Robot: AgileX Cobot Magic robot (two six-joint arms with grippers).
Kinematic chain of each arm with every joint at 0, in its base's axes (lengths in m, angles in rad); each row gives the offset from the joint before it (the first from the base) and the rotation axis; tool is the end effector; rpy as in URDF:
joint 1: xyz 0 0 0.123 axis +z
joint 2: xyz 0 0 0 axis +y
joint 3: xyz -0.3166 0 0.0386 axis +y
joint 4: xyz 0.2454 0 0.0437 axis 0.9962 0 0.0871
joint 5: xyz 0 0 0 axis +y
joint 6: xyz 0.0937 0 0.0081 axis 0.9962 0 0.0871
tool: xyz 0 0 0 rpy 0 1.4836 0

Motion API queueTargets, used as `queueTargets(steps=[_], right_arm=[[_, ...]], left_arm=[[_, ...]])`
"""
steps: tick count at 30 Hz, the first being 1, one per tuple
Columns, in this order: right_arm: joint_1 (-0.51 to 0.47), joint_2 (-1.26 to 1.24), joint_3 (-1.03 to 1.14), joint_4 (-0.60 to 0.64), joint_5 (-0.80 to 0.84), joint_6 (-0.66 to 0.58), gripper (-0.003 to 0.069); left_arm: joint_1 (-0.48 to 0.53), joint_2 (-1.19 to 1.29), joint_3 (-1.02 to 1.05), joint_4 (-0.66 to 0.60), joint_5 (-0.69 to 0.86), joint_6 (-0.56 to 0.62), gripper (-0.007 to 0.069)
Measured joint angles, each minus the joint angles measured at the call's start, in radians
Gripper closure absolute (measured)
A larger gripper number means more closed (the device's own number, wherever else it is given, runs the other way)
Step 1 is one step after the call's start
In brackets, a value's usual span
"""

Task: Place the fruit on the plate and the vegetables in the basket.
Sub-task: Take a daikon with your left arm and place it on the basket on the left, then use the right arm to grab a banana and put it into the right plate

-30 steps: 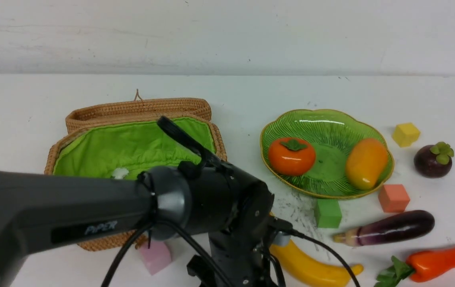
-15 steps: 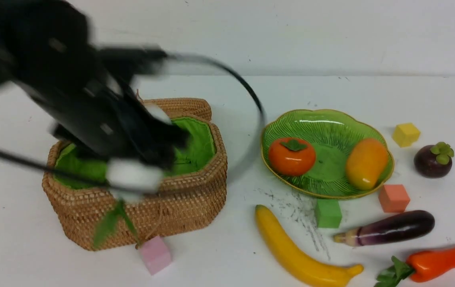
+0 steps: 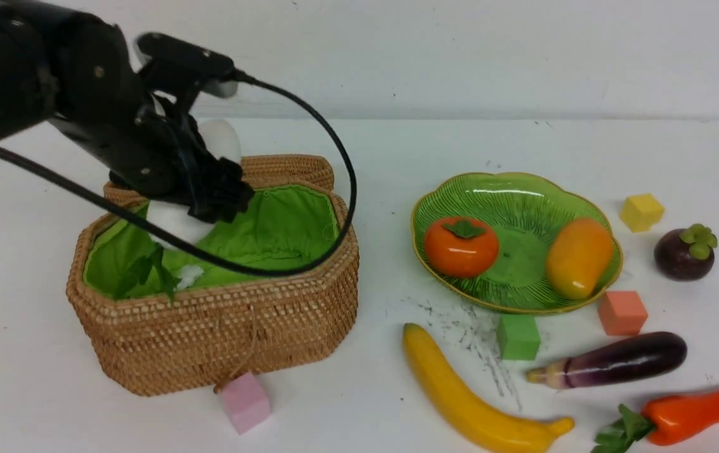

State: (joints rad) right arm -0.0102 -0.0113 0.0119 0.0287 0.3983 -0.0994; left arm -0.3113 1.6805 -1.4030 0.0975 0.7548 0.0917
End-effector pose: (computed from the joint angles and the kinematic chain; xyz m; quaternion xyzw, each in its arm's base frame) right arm 0.0179 0.0009 0.1727 -0.0286 0.8077 -0.0200 0.5885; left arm 0.3599 -0.1092 0.3323 0.2132 0.9264 0.0088 0.3102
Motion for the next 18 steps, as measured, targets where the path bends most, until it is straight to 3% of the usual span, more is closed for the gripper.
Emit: queueTargets(steps=[7,12,18], right_arm=[[0.0,0.0,0.0,0.0,0.0,0.0,0.0414],[0.0,0.0,0.0,0.0,0.0,0.0,0.0414],[0.0,0.0,0.0,0.0,0.0,0.0,0.0414]], left_arm=[[0.0,0.043,0.0,0.078,0.062,-0.048,0.0106],[0.0,0.011,0.0,0.094,0.072,-0.08,-0.0028],[0.0,-0.081,0.0,0.094,0.109,-0.092,-0.0032]])
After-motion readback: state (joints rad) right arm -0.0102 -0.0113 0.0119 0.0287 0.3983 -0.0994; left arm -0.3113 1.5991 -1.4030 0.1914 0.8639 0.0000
